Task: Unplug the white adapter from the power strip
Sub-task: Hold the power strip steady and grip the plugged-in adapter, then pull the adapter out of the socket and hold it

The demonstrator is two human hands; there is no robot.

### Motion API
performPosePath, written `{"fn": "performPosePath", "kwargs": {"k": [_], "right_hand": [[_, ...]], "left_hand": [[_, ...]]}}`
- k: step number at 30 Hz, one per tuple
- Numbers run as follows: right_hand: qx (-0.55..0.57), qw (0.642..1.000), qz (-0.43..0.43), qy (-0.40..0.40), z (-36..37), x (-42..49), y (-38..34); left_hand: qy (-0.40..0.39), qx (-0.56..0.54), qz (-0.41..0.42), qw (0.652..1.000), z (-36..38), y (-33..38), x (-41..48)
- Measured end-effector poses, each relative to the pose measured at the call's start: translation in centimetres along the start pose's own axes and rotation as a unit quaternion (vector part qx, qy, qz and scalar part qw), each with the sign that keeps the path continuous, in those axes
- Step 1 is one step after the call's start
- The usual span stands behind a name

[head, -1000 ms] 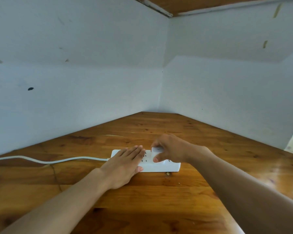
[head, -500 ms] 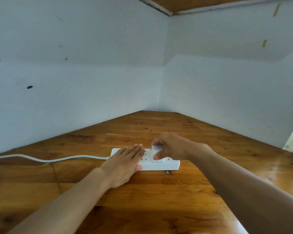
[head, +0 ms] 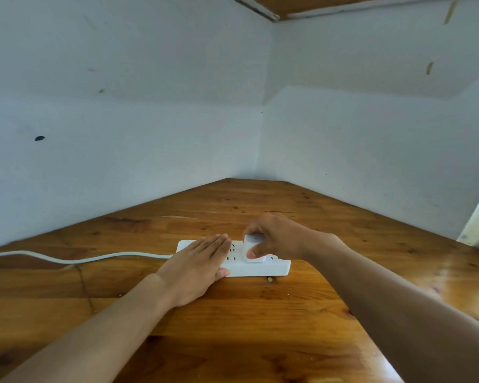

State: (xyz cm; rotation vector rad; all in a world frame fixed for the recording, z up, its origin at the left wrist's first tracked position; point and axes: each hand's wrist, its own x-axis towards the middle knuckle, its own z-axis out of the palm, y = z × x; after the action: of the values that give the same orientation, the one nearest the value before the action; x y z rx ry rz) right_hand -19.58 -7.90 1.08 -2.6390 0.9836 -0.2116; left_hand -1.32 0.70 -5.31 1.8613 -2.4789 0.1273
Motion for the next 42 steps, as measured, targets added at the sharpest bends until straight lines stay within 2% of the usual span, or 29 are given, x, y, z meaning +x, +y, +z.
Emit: {"fn": "performPosePath", "kwargs": {"k": [16, 24, 29, 34, 36, 42], "right_hand": [[-0.006, 1.000, 0.001, -0.008, 0.0, 0.4, 0.1], [-0.006, 1.000, 0.000, 0.029, -4.1, 0.0, -0.7], [-0.001, 1.000, -0.012, 0.026, -2.6, -0.1, -0.9], [0.026, 0.999, -0.007, 0.037, -2.4, -0.3, -0.8], [0.035, 0.998, -0.003, 0.052, -2.3, -0.4, -0.9], [0.121, 0.989, 0.014, 0.089, -2.0, -0.9, -1.6]], "left_hand": [[0.015, 0.008, 0.003, 1.000, 0.3, 0.0, -0.2], [-0.006, 0.009, -0.006, 1.000, 0.1, 0.2, -0.1], [-0.008, 0.011, -0.008, 1.000, 0.0, 0.2, -0.1], [-0.017, -0.028, -0.008, 0.999, 0.1, -0.2, 0.1], [-0.005, -0.069, -0.011, 0.998, -0.4, -0.1, -0.1], [0.120, -0.165, -0.079, 0.976, -2.0, 1.6, -0.7]]}}
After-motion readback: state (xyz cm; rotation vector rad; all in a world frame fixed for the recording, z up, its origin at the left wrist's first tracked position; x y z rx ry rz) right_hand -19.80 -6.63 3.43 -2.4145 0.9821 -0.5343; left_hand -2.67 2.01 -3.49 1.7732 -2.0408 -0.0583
